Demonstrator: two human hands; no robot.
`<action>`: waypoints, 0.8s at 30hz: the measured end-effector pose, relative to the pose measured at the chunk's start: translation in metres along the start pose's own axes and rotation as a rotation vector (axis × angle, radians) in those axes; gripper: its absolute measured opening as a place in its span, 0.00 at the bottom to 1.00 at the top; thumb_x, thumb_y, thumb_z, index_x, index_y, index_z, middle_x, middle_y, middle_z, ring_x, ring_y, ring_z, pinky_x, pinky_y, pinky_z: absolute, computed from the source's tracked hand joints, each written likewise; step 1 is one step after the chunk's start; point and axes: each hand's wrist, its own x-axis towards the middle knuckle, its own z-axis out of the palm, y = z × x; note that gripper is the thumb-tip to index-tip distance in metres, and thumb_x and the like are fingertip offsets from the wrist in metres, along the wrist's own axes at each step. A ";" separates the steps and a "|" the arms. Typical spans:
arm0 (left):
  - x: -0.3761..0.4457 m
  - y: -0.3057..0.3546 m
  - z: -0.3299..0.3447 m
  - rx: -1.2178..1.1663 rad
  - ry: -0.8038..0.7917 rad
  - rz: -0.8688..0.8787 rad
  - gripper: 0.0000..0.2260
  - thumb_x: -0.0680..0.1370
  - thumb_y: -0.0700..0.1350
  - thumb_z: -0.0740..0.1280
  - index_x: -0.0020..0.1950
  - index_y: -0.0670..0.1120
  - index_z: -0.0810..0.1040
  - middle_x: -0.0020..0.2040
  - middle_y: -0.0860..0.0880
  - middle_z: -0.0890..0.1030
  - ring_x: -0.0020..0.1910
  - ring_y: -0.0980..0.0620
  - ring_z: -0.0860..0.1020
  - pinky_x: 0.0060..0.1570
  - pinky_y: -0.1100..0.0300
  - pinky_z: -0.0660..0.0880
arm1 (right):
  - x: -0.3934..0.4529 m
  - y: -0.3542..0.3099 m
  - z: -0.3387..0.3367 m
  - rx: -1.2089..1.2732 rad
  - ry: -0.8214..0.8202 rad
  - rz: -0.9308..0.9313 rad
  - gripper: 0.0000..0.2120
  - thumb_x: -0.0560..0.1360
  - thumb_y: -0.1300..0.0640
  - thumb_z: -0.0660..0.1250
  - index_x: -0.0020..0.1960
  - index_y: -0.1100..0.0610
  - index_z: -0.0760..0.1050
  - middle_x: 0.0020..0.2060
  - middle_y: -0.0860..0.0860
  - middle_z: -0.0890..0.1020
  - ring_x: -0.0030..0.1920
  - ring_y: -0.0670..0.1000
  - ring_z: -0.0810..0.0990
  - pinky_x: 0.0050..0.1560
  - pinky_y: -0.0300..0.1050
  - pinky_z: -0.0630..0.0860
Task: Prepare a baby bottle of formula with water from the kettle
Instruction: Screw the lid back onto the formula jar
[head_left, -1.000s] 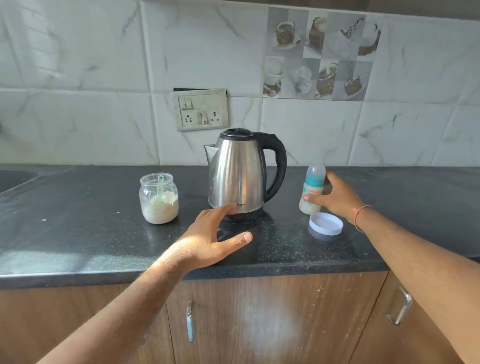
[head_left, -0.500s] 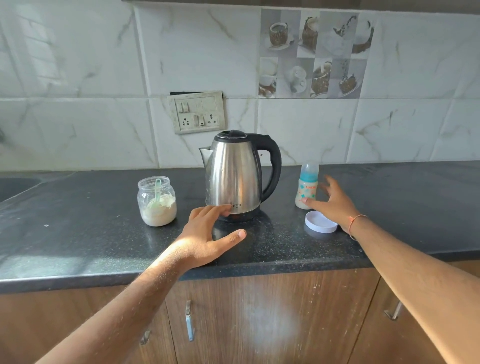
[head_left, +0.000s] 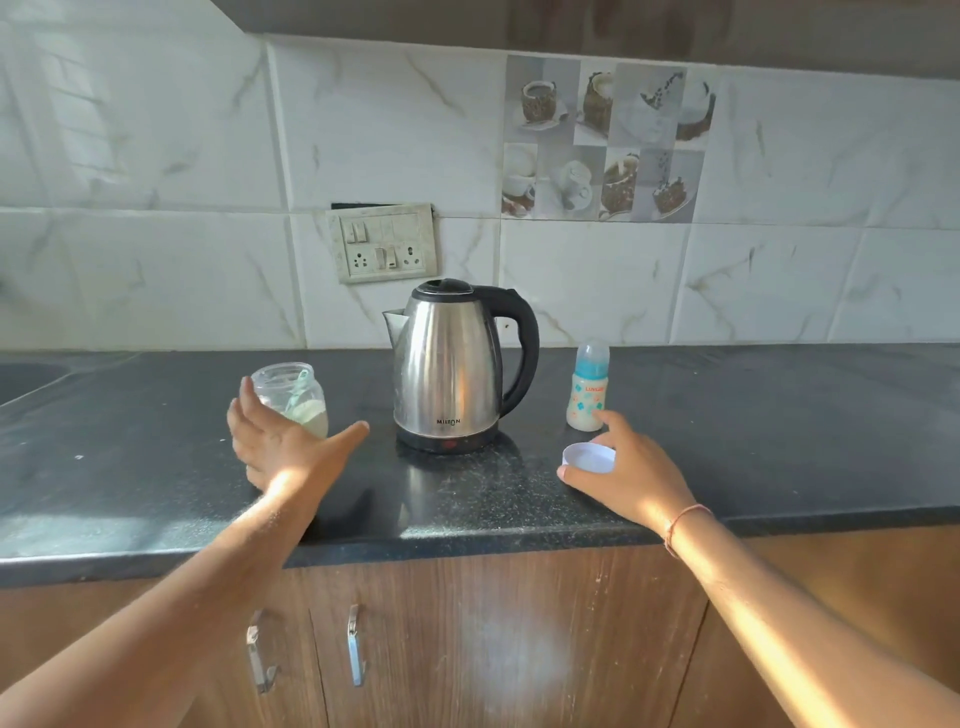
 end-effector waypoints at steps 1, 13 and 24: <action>0.009 -0.004 -0.003 -0.024 -0.001 -0.015 0.66 0.67 0.52 0.89 0.90 0.55 0.45 0.90 0.47 0.53 0.89 0.40 0.53 0.85 0.34 0.59 | -0.002 -0.004 0.003 0.009 -0.022 -0.024 0.49 0.68 0.28 0.76 0.82 0.42 0.61 0.64 0.41 0.81 0.64 0.49 0.79 0.63 0.50 0.78; 0.054 -0.037 -0.004 0.013 -0.227 0.038 0.38 0.56 0.67 0.85 0.64 0.59 0.82 0.53 0.59 0.88 0.55 0.51 0.87 0.66 0.38 0.82 | 0.002 -0.059 0.035 0.357 -0.147 -0.208 0.48 0.68 0.27 0.79 0.82 0.38 0.63 0.59 0.35 0.84 0.57 0.43 0.84 0.64 0.49 0.81; -0.020 0.000 -0.001 0.275 -0.551 0.207 0.39 0.58 0.75 0.80 0.64 0.65 0.74 0.55 0.68 0.82 0.63 0.54 0.81 0.76 0.45 0.71 | 0.006 -0.059 0.041 0.408 -0.143 -0.248 0.49 0.66 0.43 0.87 0.80 0.38 0.64 0.63 0.36 0.84 0.65 0.42 0.80 0.68 0.47 0.78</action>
